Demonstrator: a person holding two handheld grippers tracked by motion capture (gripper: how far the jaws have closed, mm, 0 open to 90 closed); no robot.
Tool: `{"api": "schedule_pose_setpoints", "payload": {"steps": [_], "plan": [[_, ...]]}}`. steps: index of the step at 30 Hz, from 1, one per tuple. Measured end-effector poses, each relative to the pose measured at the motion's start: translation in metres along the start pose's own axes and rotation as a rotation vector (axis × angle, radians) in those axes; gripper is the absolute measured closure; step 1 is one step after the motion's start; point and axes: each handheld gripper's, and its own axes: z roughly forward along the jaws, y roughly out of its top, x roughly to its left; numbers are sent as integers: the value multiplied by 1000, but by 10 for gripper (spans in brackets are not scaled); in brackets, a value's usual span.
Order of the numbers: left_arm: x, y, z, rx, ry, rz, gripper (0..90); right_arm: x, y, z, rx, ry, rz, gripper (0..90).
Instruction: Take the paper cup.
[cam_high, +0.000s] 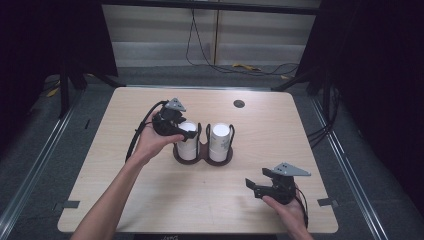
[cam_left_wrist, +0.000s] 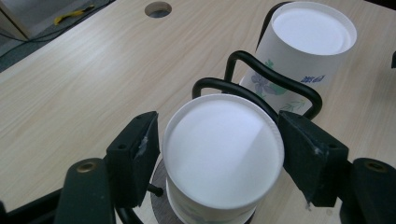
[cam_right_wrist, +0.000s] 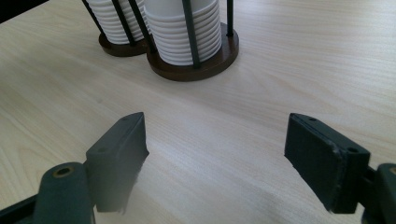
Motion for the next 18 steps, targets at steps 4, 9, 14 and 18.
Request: {"api": "schedule_pose_setpoints", "payload": {"steps": [4,9,14,18], "plan": [[0,1,2,20,0,0,291,0,0,0,1,1,2,212],[0,-1,5,46,-14,-3,317,2,0,0,-3,9,-5,211],[2,-2,7,57,-18,-14,305,2,0,0,1,10,-7,212],[4,-2,8,73,-28,-26,307,2,0,0,-2,11,-9,213]]}}
